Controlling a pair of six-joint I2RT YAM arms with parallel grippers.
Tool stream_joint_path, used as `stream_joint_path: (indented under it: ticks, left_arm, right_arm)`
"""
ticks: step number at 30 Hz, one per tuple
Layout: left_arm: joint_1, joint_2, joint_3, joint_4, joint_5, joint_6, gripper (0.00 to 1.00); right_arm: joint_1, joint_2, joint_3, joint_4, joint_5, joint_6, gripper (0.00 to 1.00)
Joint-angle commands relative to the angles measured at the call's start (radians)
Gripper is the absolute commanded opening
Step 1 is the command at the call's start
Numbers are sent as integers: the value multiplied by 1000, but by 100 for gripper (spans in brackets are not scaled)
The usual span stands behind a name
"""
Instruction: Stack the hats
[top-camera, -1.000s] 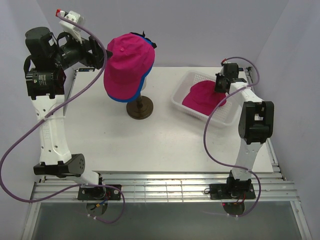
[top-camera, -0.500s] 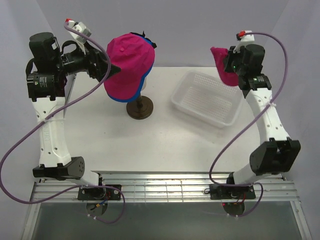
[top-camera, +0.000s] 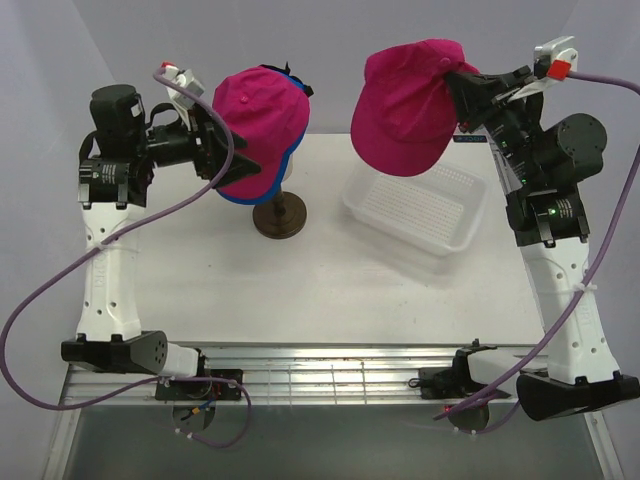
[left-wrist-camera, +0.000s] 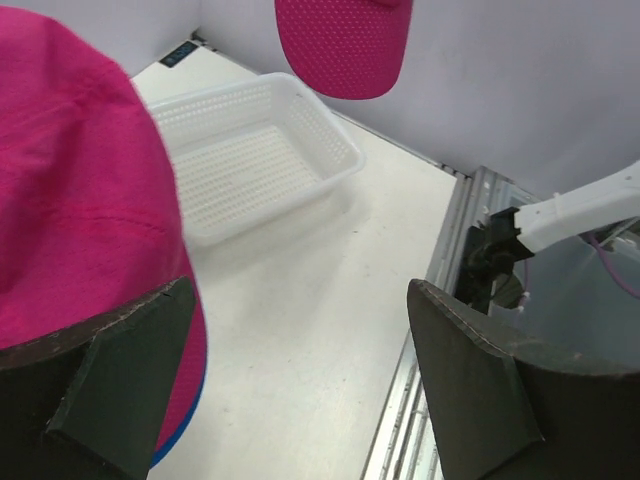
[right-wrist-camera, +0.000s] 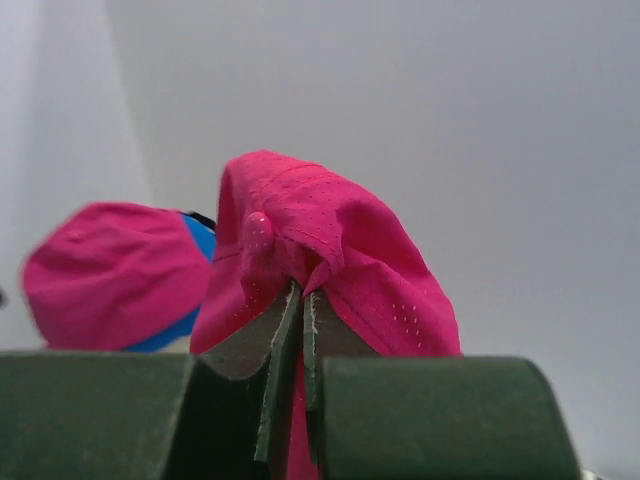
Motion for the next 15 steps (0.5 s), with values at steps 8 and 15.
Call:
stream_joint_path:
  ticks: [8,15]
  left_arm:
    - [-228,-2,-50,197,75,-175,98]
    - [-386,57,8,338,32,-265,98]
  right_arm:
    - [125,-10,18,420,-169,336,8]
    - [192,4,21,421,-104,350,8]
